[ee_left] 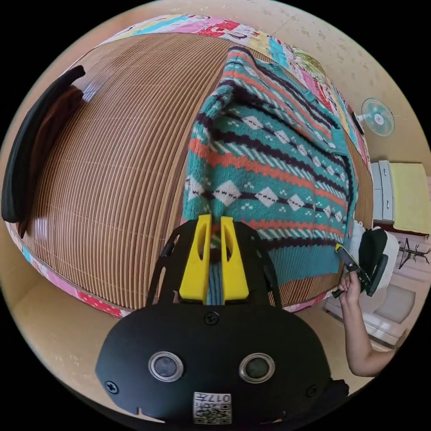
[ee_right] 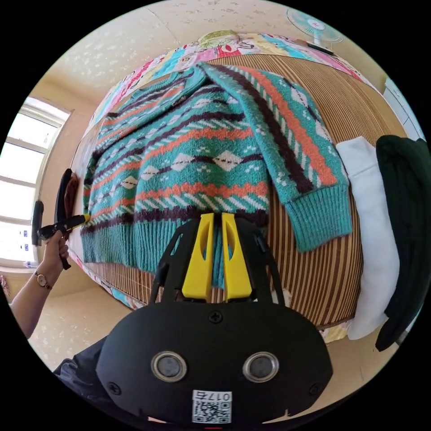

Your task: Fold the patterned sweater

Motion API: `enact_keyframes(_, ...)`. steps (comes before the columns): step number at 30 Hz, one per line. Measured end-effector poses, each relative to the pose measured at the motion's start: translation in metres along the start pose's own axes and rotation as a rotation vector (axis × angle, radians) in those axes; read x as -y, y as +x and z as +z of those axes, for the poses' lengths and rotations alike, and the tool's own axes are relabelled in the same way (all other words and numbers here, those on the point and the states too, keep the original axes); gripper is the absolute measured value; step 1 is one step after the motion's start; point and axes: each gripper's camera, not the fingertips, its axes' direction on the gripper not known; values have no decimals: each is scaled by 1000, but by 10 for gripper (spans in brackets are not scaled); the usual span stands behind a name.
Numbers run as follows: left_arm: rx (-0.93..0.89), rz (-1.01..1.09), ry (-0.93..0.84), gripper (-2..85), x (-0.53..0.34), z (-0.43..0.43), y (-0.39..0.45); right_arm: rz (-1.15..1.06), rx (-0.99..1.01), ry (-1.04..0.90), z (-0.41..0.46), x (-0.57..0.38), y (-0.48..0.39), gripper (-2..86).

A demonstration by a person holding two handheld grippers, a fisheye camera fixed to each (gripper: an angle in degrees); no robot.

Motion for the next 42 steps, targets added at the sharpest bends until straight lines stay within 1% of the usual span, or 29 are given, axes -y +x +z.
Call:
enact_keyframes(1, 36, 48, -40, 28, -5, 1, -1, -25, -20, -32, -4, -8, -9, 32)
enact_keyframes(4, 106, 65, -106, 23, -24, -2, -20, -103, -36, -159, -17, -29, -29, 34)
enact_keyframes(6, 109, 23, -110, 27, -40, -5, -38, -129, -68, -147, -41, -45, -36, 39)
enact_keyframes(8, 48, -49, -96, 36, -57, -7, -58, -137, -226, 2, -82, -69, -37, 69)
enact_keyframes(9, -16, -80, -82, 44, -66, -7, -69, -132, -265, 11, -86, -71, -35, 79)
enact_keyframes(10, -66, -99, -55, 47, -75, -9, -77, -125, -321, -17, -85, -73, -29, 98)
enact_keyframes(11, -80, -108, -36, 49, -80, -12, -80, -117, -343, -99, -73, -71, -20, 109)
enact_keyframes(13, -115, -133, 44, 59, -98, -23, -85, -80, -325, -235, -49, -71, -3, 110)
enact_keyframes(15, -178, -111, 83, 78, -107, -32, -73, -12, -279, -204, -62, -74, 8, 83)
enact_keyframes(16, -230, -48, 96, 85, -112, -36, -52, 47, -198, -206, -78, -75, 16, 49)
enact_keyframes(17, -259, -8, 93, 88, -114, -36, -39, 128, -55, -175, -101, -77, 26, 42)
enact_keyframes(18, -335, 88, 71, 94, -117, -35, -8, 160, 25, -146, -114, -79, 30, 39)
enact_keyframes(19, -422, 197, 36, 112, -121, -32, 26, 192, 215, -75, -141, -81, 36, 35)
enact_keyframes(20, -461, 259, 21, 121, -123, -31, 45, 204, 417, -7, -167, -83, 41, 31)
enact_keyframes(21, -516, 376, 6, 134, -130, -33, 82, 213, 507, 24, -179, -83, 43, 30)
enact_keyframes(22, -557, 474, 23, 147, -139, -39, 115, 231, 662, 82, -201, -83, 46, 27)
enact_keyframes(23, -581, 518, 38, 154, -144, -43, 129, 233, 770, 121, -219, -80, 46, 26)
enact_keyframes(25, -654, 644, 97, 180, -153, -61, 171, 219, 847, 138, -243, -70, 41, 24)
enact_keyframes(26, -643, 654, 115, 187, -152, -65, 179, 191, 861, 127, -256, -61, 34, 24)
enact_keyframes(28, -533, 666, 213, 201, -146, -81, 200, 156, 859, 119, -274, -50, 22, 23)
enact_keyframes(29, -512, 677, 233, 201, -143, -84, 204, 146, 869, 135, -284, -44, 16, 22)
enact_keyframes(30, -496, 705, 247, 184, -136, -89, 212, 141, 881, 148, -289, -42, 13, 22)
enact_keyframes(33, -620, 769, 260, 36, -114, -104, 218, 119, 962, 223, -310, -32, 2, 20)
enact_keyframes(34, -678, 749, 282, 35, -103, -114, 212, 107, 1009, 270, -319, -30, 2, 19)
enact_keyframes(35, -693, 745, 292, 35, -96, -121, 208, 99, 1072, 331, -329, -30, 4, 16)
enact_keyframes(38, -689, 775, 343, 36, -50, -170, 175, 88, 1142, 491, -353, -37, 18, 9)
enact_keyframes(39, -707, 787, 329, 36, -25, -189, 153, 75, 1135, 502, -355, -38, 19, 8)
enact_keyframes(41, -714, 754, 314, 37, 11, -211, 110, 115, 1068, 420, -344, -36, 25, 5)
enact_keyframes(42, -684, 721, 318, 39, 30, -219, 78, 133, 1048, 397, -339, -37, 26, 5)
